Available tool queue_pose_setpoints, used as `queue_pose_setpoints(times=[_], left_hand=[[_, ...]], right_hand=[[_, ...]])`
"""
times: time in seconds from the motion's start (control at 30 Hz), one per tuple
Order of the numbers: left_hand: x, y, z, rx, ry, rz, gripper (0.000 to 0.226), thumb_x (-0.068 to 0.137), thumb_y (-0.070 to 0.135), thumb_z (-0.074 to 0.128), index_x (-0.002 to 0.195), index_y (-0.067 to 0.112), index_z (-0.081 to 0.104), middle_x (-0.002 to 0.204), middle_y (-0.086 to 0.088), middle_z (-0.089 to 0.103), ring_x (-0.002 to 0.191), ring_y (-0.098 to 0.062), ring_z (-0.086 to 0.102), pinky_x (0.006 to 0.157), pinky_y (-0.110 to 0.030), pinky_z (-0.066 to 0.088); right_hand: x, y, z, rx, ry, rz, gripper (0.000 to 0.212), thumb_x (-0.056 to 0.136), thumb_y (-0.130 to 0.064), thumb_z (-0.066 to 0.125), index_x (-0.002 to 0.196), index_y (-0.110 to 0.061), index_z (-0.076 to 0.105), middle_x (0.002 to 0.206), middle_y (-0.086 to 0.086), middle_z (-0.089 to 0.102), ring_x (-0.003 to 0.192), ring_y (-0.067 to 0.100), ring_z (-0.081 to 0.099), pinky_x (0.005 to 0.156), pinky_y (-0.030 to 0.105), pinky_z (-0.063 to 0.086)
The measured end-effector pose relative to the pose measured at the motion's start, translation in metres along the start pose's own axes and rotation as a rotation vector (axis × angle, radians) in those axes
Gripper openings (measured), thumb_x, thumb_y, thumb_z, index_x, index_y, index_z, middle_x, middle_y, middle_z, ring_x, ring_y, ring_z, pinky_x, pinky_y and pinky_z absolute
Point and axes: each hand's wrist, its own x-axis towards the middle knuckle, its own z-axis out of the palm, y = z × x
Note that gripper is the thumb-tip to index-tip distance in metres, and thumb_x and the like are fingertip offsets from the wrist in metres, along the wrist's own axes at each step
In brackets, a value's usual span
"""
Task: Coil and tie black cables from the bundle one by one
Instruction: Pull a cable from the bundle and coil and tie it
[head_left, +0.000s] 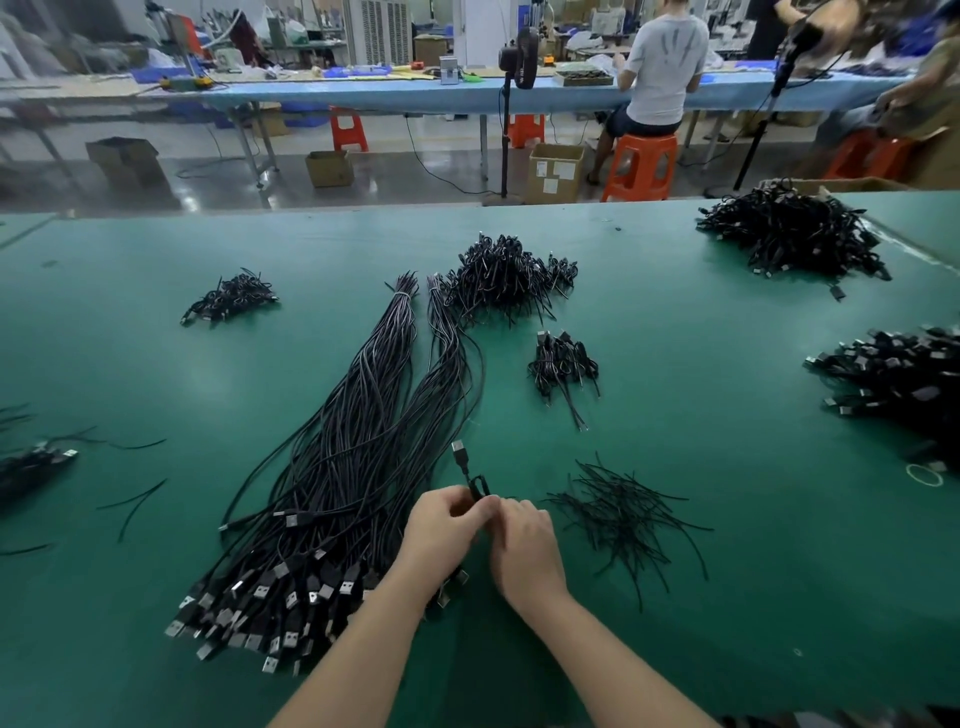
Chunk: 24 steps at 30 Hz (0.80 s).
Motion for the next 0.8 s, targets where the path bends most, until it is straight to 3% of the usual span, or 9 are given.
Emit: queue_pose_setpoints(times=[0.17, 0.3, 0.47, 0.63, 0.8], left_hand=[[-0.001, 0.003, 0.011, 0.022, 0.121, -0.019, 0.026, 0.094, 0.03, 0.068, 0.07, 0.024, 0.068, 0.05, 0.022, 0.061, 0.046, 0.008, 0.054, 0.043, -0.007, 0.035], [0.002, 0.005, 0.011, 0.028, 0.158, -0.012, 0.026, 0.095, 0.027, 0.068, 0.069, 0.024, 0.068, 0.049, 0.021, 0.06, 0.047, 0.009, 0.053, 0.044, -0.008, 0.035], [0.005, 0.004, 0.014, -0.014, 0.147, -0.048, 0.022, 0.096, 0.028, 0.067, 0.075, 0.025, 0.072, 0.051, 0.015, 0.062, 0.044, 0.006, 0.053, 0.042, -0.009, 0.034], [0.007, 0.001, 0.012, 0.053, 0.141, -0.132, 0.028, 0.097, 0.029, 0.065, 0.072, 0.018, 0.069, 0.052, 0.007, 0.06, 0.041, 0.0, 0.05, 0.04, -0.014, 0.034], [0.011, 0.011, 0.006, 0.326, 0.112, -0.178, 0.049, 0.098, 0.039, 0.061, 0.058, 0.015, 0.047, 0.052, 0.002, 0.048, 0.046, -0.011, 0.044, 0.036, -0.02, 0.025]], right_hand=[[0.001, 0.0, 0.002, -0.091, -0.018, -0.021, 0.026, 0.105, -0.021, 0.037, 0.101, -0.017, 0.062, 0.09, -0.006, 0.06, 0.087, 0.016, 0.051, 0.084, 0.028, 0.037], [0.0, -0.001, 0.004, -0.095, -0.032, -0.024, 0.029, 0.106, -0.024, 0.033, 0.106, -0.02, 0.062, 0.094, -0.008, 0.06, 0.089, 0.013, 0.05, 0.089, 0.029, 0.039], [0.001, 0.0, 0.004, 0.038, 0.048, 0.007, 0.037, 0.107, -0.024, 0.038, 0.141, -0.02, 0.052, 0.11, -0.006, 0.066, 0.097, 0.009, 0.054, 0.093, 0.027, 0.038], [-0.001, 0.0, 0.004, 0.068, 0.086, -0.031, 0.033, 0.103, -0.019, 0.049, 0.133, -0.022, 0.063, 0.09, -0.015, 0.06, 0.078, 0.002, 0.048, 0.084, 0.021, 0.038], [0.0, 0.0, 0.004, 0.079, 0.097, -0.013, 0.028, 0.102, -0.017, 0.05, 0.121, -0.022, 0.07, 0.084, -0.018, 0.055, 0.073, -0.005, 0.044, 0.08, 0.021, 0.034]])
